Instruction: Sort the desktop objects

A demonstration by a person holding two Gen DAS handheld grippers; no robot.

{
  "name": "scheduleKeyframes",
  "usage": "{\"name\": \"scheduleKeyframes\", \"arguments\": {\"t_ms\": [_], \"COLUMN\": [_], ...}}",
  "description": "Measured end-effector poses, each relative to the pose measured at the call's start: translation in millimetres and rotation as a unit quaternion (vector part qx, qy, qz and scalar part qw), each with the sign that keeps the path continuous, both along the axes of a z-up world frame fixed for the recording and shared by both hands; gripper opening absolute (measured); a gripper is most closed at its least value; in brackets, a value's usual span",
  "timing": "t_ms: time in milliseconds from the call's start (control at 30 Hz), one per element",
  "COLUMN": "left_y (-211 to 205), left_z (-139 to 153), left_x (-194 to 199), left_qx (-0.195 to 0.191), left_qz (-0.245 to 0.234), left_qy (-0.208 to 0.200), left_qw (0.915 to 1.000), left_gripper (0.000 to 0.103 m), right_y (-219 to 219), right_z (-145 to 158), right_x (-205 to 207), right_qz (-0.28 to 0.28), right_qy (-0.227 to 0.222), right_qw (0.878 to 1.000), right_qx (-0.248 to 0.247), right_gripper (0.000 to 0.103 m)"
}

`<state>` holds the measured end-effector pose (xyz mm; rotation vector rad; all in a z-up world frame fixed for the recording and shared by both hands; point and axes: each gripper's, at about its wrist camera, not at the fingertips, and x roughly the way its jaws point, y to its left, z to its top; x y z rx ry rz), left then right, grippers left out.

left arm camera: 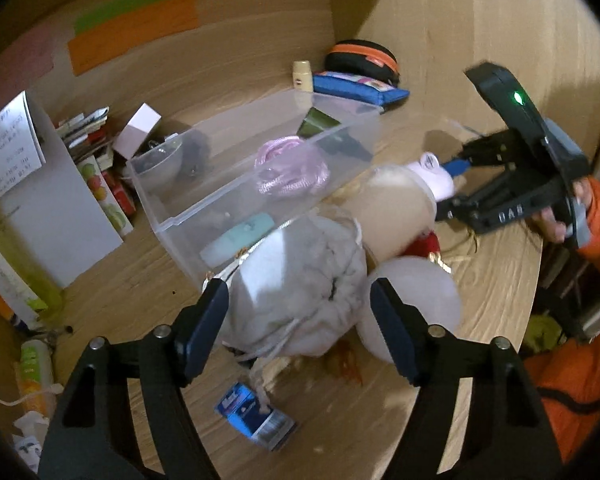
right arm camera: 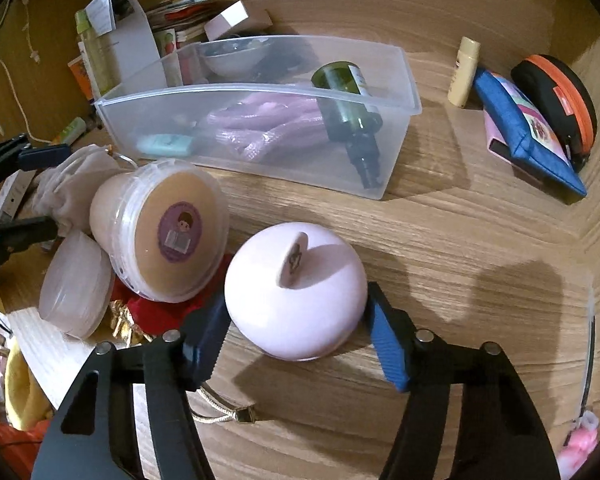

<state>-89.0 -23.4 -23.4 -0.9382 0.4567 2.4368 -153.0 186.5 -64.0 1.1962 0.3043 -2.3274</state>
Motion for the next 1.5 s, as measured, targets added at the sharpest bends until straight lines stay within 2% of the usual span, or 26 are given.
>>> {"name": "scheduleKeyframes", "arguments": {"t_ms": [67, 133, 233, 300, 367, 567, 700, 900, 967, 1033, 1100, 1500], "left_y": [5, 7, 2, -1, -4, -21, -33, -51, -52, -49, -49, -91], "left_z": [-7, -9, -8, -9, -10, 0, 7, 14, 18, 24, 29, 67], "left_x": [0, -3, -15, -22, -31, -45, -51, -57, -54, -47, -42, -30], "left_qx": [-0.027, -0.038, -0.016, -0.004, 0.002, 0.083, 0.140, 0.227, 0.229, 0.210, 0.203, 0.250], "left_qz": [0.000, 0.009, 0.022, 0.028, 0.053, 0.088, 0.098, 0.103, 0.104, 0.108, 0.110, 0.138], "left_qy": [-0.004, 0.006, -0.014, -0.023, -0.030, -0.052, -0.076, -0.112, -0.108, -0.082, -0.069, -0.036], "left_qw": [0.9996, 0.9992, 0.9995, 0.9993, 0.9982, 0.9912, 0.9823, 0.9620, 0.9619, 0.9683, 0.9705, 0.9577], "left_gripper": [0.074, 0.073, 0.071, 0.055, 0.047, 0.031, 0.025, 0.023, 0.023, 0.023, 0.023, 0.023], "right_y": [-1, -1, -1, 1, 2, 10, 13, 17, 18, 19, 18, 13], "right_z": [0, 0, -1, -1, -1, 6, 14, 33, 39, 44, 49, 73], "right_x": [0, 0, 0, -1, -2, -2, 2, 4, 4, 5, 5, 4], "right_qz": [0.000, -0.001, -0.003, -0.004, -0.006, -0.009, -0.008, -0.012, -0.015, -0.018, -0.019, -0.013], "right_qy": [0.002, 0.002, 0.003, 0.002, 0.001, 0.014, 0.019, 0.031, 0.037, 0.045, 0.053, 0.078], "right_qw": [1.000, 1.000, 1.000, 1.000, 1.000, 1.000, 0.999, 0.998, 0.997, 0.997, 0.997, 0.994], "right_qx": [0.002, 0.001, 0.001, 0.000, -0.002, -0.025, -0.039, -0.057, -0.060, -0.059, -0.057, -0.069], "right_gripper": [0.060, 0.060, 0.060, 0.060, 0.060, 0.060, 0.060, 0.060, 0.060, 0.060, 0.060, 0.060]}}
